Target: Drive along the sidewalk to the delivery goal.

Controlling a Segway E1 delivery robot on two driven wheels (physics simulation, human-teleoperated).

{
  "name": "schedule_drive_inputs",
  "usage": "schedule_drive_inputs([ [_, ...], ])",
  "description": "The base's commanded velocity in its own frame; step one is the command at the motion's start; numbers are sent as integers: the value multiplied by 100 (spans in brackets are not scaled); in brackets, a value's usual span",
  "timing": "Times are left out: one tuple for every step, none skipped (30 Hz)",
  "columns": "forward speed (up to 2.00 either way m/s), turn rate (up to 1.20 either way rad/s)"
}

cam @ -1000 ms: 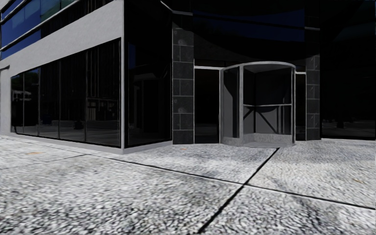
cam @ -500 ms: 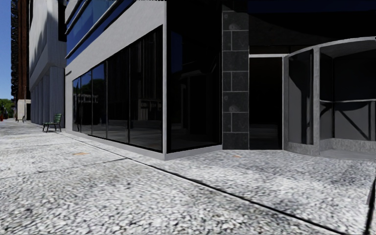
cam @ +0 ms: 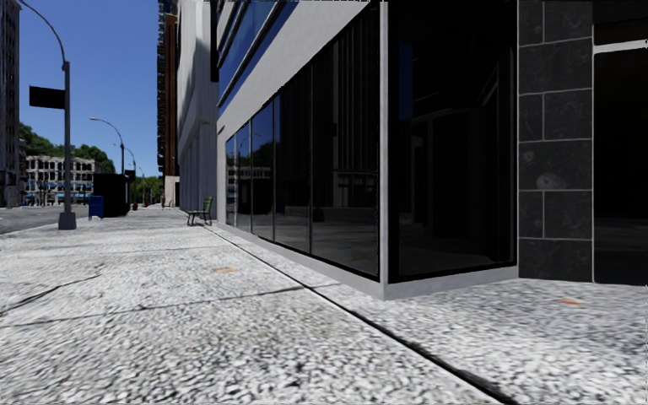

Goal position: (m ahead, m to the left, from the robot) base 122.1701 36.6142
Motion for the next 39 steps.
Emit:
schedule_drive_inputs([
  [159,67],
  [159,67],
  [159,67],
  [159,67],
  [160,67],
  [161,67],
  [165,67],
  [165,67],
  [200,67],
  [200,67],
  [200,67],
  [200,67],
  [200,67],
  [200,67],
  [200,67],
  [200,67],
  [200,67],
  [200,67],
  [200,66],
  [200,63],
  [200,60],
  [200,60],
  [200,57],
  [200,43],
  [200,0],
  [200,0],
  [200,0],
  [200,0],
  [200,0],
  [200,0],
  [200,0],
  [200,0],
  [200,0],
  [200,0],
  [200,0],
  [200,0],
  [200,0],
  [200,0],
  [200,0],
])
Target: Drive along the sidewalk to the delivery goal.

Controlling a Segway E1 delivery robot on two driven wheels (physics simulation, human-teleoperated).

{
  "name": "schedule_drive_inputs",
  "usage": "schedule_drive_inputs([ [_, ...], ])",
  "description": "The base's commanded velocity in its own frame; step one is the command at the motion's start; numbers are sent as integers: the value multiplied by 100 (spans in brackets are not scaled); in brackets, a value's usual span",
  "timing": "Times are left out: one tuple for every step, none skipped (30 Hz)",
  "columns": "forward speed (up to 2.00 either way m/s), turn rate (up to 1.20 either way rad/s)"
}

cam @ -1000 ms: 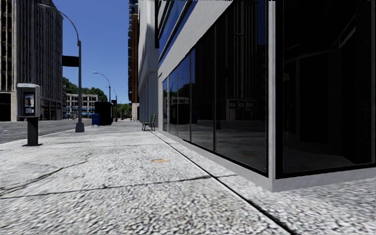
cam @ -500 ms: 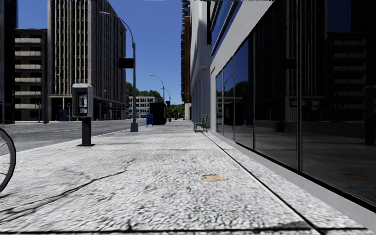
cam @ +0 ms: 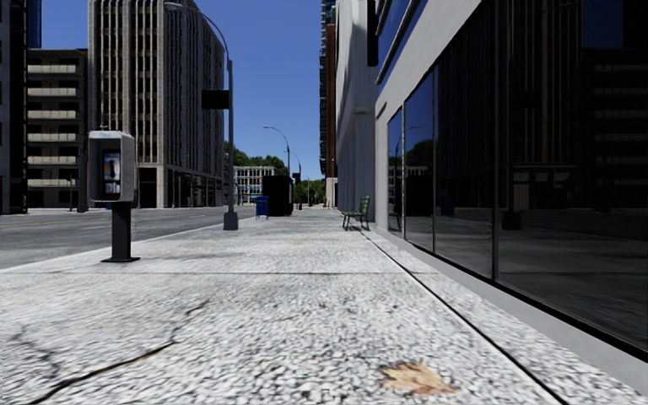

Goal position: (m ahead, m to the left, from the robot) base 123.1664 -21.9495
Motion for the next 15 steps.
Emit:
schedule_drive_inputs([
  [200,0],
  [200,0],
  [200,0],
  [200,0],
  [200,0],
  [200,0],
  [200,0],
  [200,0],
  [200,0],
  [200,0],
  [200,0],
  [200,0],
  [200,0],
  [200,0],
  [200,0],
])
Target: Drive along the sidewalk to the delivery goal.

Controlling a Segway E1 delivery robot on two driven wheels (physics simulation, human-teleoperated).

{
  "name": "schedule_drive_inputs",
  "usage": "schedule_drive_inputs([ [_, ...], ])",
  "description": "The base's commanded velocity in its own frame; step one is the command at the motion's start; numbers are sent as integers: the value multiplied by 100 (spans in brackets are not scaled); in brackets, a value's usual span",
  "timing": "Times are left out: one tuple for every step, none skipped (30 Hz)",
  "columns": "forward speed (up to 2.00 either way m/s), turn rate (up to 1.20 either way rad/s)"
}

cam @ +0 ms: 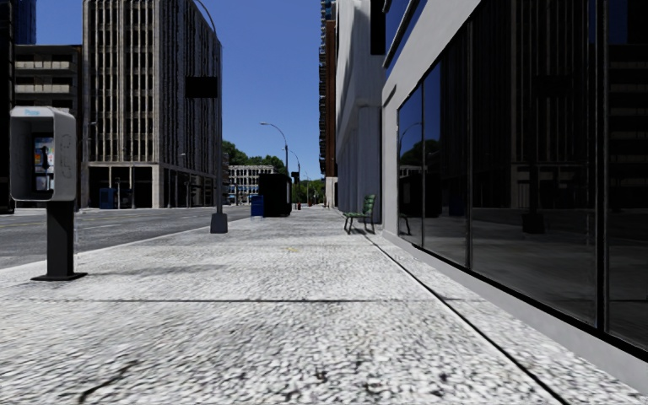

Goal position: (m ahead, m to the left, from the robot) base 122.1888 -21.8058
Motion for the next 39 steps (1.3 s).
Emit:
schedule_drive_inputs([
  [200,0],
  [200,0],
  [200,0],
  [200,0],
  [200,0],
  [200,0],
  [200,0],
  [200,0],
  [200,0],
  [200,0],
  [200,0],
  [200,0],
  [200,0],
  [200,0],
  [200,0],
  [200,0],
  [200,0],
  [200,0],
  [200,0],
  [200,0],
  [200,0],
  [200,0],
  [200,0],
  [200,0],
  [200,0],
  [200,0],
  [200,0],
  [200,0],
  [200,0],
  [200,0],
  [200,4],
  [200,4],
  [200,23],
  [200,32],
  [200,22],
  [200,6],
  [200,6],
  [200,0],
  [200,0],
])
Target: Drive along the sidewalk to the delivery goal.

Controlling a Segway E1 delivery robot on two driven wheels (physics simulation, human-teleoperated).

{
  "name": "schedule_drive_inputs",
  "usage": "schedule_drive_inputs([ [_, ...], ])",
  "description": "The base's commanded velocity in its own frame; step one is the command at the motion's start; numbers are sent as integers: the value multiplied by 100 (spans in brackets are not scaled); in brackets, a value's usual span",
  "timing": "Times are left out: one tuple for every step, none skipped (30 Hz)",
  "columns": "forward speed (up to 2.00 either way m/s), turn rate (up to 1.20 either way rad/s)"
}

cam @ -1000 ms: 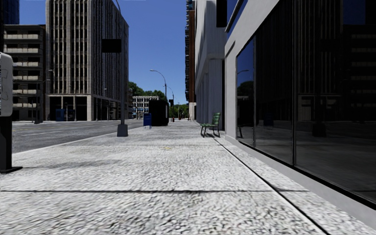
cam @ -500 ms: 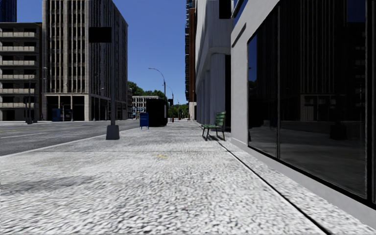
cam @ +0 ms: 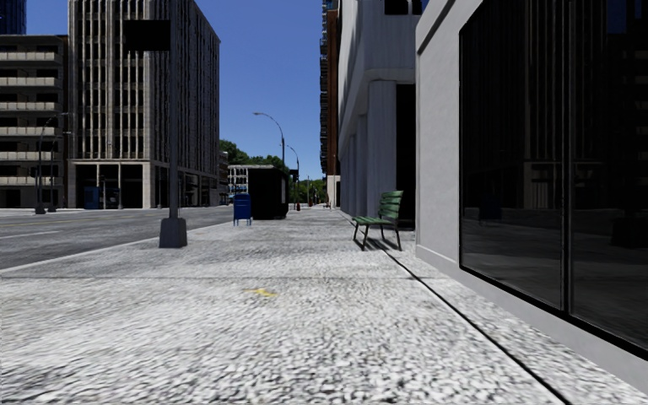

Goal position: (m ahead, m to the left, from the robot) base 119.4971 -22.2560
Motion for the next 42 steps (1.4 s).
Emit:
schedule_drive_inputs([
  [200,0],
  [200,0],
  [200,0],
  [200,0],
  [200,0],
  [200,0],
  [200,0],
  [200,0],
  [200,0],
  [200,0],
  [200,0],
  [200,0],
  [200,0],
  [200,0],
  [200,0],
  [200,0],
  [200,0],
  [200,0],
  [200,0],
  [200,0],
  [200,0],
  [200,0],
  [200,0],
  [200,0],
  [200,0],
  [200,0],
  [200,0],
  [200,0],
  [200,0],
  [200,0],
  [200,0],
  [200,0],
  [200,0],
  [200,0],
  [200,0],
  [200,0],
  [200,0],
  [200,0],
  [200,0],
  [200,0],
  [200,0],
  [200,0],
])
